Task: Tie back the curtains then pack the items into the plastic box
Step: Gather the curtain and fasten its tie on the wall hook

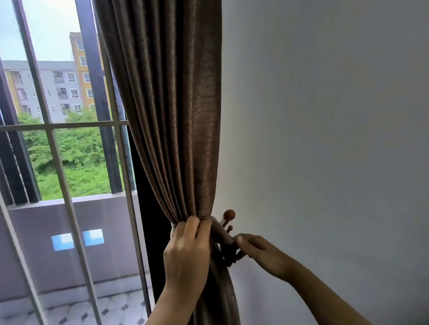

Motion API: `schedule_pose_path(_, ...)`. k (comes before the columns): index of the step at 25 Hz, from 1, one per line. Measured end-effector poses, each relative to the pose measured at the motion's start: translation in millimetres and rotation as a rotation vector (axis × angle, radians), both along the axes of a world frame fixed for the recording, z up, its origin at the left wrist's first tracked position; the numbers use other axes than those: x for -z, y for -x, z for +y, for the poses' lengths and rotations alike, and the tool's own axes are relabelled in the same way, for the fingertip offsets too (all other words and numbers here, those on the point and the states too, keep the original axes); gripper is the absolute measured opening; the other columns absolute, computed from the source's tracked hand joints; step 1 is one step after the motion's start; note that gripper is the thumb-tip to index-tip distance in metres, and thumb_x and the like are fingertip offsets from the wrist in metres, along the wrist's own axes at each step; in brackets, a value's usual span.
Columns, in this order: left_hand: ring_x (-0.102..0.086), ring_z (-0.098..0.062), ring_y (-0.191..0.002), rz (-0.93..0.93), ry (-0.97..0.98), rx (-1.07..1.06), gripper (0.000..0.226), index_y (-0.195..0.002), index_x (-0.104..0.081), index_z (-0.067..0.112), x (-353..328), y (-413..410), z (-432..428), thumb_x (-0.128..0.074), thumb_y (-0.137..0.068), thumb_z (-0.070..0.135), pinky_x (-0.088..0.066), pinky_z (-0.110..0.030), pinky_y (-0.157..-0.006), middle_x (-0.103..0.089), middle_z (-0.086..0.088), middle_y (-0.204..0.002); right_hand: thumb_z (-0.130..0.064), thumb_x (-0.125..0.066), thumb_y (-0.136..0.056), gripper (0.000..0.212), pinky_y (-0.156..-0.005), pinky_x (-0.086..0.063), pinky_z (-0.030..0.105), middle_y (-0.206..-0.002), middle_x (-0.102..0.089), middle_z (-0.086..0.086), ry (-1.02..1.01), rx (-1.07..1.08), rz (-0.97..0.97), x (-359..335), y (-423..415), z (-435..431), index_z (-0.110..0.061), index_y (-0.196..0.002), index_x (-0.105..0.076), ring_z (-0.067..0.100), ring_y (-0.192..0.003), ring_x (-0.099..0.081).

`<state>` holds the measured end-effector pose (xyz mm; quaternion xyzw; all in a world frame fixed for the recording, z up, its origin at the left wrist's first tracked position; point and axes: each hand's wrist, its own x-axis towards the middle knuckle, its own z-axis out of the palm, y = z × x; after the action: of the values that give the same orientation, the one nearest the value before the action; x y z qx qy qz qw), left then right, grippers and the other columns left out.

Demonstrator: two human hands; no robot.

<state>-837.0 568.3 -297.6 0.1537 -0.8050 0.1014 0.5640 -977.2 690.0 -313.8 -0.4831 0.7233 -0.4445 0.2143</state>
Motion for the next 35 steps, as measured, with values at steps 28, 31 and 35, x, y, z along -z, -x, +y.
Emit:
schedule_pose_path(28, -0.055, -0.023, -0.085, -0.317, 0.47, 0.06, 0.044, -0.112, -0.068, 0.015, 11.9, -8.6, -56.6, -0.03, -0.093, 0.01, -0.054, -0.036, -0.069, -0.07, -0.002, -0.111, 0.004, -0.057, -0.087, 0.029, -0.065, -0.054, 0.024, -0.105, -0.066, 0.014, 0.667, 0.394, -1.087, 20.5, -51.1, -61.0, -0.008, -0.113, -0.054, 0.019, -0.086, -0.068)
schedule_pose_path(31, -0.055, -0.023, -0.086, -0.317, 0.478, 0.08, 0.04, -0.113, -0.068, 0.015, 12.2, -8.8, -61.5, -0.034, -0.091, 0.012, -0.055, -0.037, -0.072, -0.07, -0.002, -0.111, -0.003, -0.054, -0.091, 0.035, -0.097, -0.045, 0.033, -0.121, -0.059, 0.009, 0.704, 0.475, -0.971, 25.8, -54.2, -63.8, -0.017, -0.123, -0.051, 0.022, -0.113, -0.056)
schedule_pose_path(35, -0.052, -0.023, -0.088, -0.332, 0.491, 0.088, 0.039, -0.115, -0.067, 0.015, 12.8, -8.6, -66.5, -0.043, -0.084, 0.015, -0.055, -0.037, -0.072, -0.069, -0.002, -0.112, -0.012, -0.039, -0.099, 0.02, -0.093, -0.044, 0.026, -0.119, -0.057, 0.011, 0.765, 0.592, -0.886, 16.6, -43.2, -64.0, -0.015, -0.112, -0.055, 0.015, -0.103, -0.056)
